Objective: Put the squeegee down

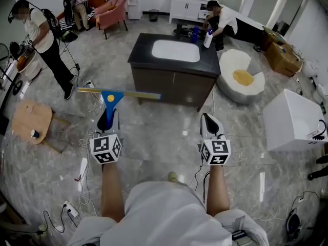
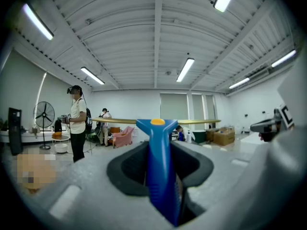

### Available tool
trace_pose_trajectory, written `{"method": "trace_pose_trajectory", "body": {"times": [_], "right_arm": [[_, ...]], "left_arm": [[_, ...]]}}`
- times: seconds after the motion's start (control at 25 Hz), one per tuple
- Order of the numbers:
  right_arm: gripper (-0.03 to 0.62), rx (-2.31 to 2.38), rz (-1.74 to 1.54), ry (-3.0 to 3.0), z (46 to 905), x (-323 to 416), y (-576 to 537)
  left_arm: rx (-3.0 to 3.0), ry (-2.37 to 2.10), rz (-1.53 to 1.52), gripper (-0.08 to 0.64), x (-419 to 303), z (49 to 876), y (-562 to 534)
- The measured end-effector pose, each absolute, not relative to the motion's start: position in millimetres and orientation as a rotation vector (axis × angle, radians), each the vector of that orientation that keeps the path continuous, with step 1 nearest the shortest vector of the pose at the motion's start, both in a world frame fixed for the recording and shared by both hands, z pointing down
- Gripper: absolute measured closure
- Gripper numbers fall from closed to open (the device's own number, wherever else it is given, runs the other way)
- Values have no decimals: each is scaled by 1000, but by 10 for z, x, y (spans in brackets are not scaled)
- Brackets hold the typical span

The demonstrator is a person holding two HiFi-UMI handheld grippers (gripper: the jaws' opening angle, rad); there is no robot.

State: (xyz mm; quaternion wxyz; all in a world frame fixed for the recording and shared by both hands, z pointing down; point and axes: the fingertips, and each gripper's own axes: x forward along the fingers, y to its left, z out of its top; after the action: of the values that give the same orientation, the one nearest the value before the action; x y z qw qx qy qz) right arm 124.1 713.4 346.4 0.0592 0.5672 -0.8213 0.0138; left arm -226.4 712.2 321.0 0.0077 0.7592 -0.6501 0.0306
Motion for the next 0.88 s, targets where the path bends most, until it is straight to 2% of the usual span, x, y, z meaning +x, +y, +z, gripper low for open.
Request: {"method": "trace_pose_trajectory", "body": {"times": [0.52, 0.88], "right_arm": [[589, 1749, -5, -2430, 3508, 757, 7290], [589, 1729, -22, -2436, 3583, 627, 6977]], "left_arm": [[2410, -1971, 80, 428, -2691, 3308, 7077], [2419, -1963, 84, 428, -2764, 3374, 6730]]}}
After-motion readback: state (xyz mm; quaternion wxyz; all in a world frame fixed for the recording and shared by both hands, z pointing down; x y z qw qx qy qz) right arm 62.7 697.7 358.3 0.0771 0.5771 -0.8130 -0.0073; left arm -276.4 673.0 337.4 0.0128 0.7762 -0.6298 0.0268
